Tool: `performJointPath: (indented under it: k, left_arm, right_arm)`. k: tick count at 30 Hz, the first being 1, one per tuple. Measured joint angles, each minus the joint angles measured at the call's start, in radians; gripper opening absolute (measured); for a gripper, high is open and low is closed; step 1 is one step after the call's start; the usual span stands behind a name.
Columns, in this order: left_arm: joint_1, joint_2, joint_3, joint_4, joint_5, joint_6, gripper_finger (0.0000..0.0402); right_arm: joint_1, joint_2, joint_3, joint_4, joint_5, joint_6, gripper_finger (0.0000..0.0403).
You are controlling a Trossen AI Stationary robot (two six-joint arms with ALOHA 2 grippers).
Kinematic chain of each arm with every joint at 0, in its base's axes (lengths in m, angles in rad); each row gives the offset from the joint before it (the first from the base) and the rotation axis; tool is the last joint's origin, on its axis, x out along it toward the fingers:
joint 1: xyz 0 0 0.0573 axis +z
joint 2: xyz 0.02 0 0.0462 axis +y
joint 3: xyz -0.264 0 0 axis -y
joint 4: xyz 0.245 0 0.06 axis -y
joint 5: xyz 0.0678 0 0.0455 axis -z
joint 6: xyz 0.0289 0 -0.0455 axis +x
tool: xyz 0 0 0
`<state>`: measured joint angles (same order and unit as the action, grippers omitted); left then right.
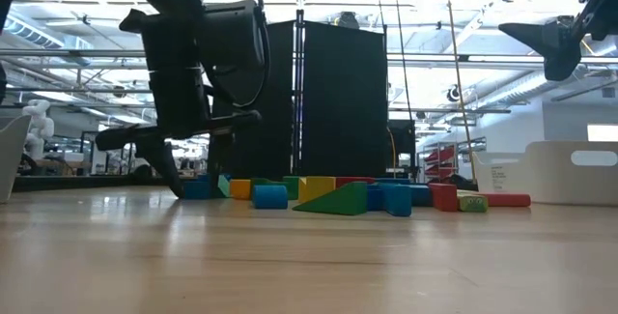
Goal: Sort blocks by size
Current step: Put the blue triangle block into the gray bin
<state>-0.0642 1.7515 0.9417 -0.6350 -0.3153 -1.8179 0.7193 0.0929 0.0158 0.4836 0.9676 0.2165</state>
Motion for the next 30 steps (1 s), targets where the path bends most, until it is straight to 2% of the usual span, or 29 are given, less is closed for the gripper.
performJointPath:
  k: [5,10,14,18,24,30]
  left_arm:
    - [-0.028,0.025,0.002,0.008,-0.012,-0.004,0.0174]
    - [-0.032,0.026,0.002,0.009,-0.019,-0.006,0.0171]
    - [-0.029,0.026,0.002,0.010,0.010,0.000,0.0153]
    - [-0.056,0.006,0.034,0.009,0.056,0.050,0.0123]
    - [-0.093,-0.054,0.059,-0.001,0.062,0.079,0.0123]
    - [-0.176,-0.131,0.100,-0.023,0.139,0.250,0.0127]
  right_arm:
    - [0.000,0.000,0.000,-0.010,0.000,0.005,0.0313]
    - [0.000,0.000,0.000,-0.018,0.000,0.007,0.0313]
    - [0.000,0.000,0.000,-0.018,0.000,0.007,0.0313]
    - [0.000,0.000,0.000,-0.018,0.000,0.007,0.0313]
    - [0.000,0.000,0.000,-0.024,0.000,0.007,0.0313]
    - [0.000,0.000,0.000,-0.023,0.000,0.007,0.0313]
